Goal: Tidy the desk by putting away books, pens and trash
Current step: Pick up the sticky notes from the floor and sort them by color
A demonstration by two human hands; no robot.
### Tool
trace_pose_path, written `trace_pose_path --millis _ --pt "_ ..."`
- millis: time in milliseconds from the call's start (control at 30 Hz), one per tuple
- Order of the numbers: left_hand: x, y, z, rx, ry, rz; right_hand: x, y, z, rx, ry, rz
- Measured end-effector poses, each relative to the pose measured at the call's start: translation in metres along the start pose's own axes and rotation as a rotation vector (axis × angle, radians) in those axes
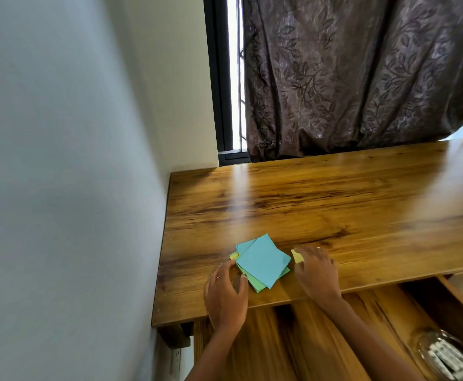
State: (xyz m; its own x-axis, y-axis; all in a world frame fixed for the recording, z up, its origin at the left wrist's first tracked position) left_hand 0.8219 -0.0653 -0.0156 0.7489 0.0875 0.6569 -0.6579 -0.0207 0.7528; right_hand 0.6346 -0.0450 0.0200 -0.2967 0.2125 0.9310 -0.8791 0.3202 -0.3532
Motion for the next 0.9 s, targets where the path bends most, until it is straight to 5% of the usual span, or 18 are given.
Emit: trace_pose_path --millis 200,400,533,700,900 --pt "-0.001 -0.001 0.000 0.010 -0.003 0.013 -0.021 -0.031 0.010 -0.015 -0.161 0.146" --pt "0.000 -0.001 0.002 0.017 -0.007 -0.003 -0.017 -0.039 0.005 0.042 0.194 0.347" --pt "0.005 0.002 0.005 0.057 -0.029 -0.110 0.000 -0.048 0.003 0.022 0.268 0.604" --pt "0.031 0.016 0.014 0.217 -0.250 -0.795 0.028 -0.069 0.005 0.155 0.084 0.860" --pt "0.051 -0.002 0.029 0.343 -0.544 -0.883 0.028 -0.094 0.003 0.287 -0.089 0.878"
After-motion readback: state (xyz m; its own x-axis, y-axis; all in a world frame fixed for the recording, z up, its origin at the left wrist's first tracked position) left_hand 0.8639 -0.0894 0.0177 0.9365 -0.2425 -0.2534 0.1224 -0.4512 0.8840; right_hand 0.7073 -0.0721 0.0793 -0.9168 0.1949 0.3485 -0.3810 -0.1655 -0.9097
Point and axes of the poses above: each hand's wrist, its own z-axis towards the middle knuckle, its own x-axis out of the back of the hand, y = z × x, the point moved 1 cm from there along z, towards the middle knuckle, and after that the axes turned 3 degrees about x, right-handed, at the moved point
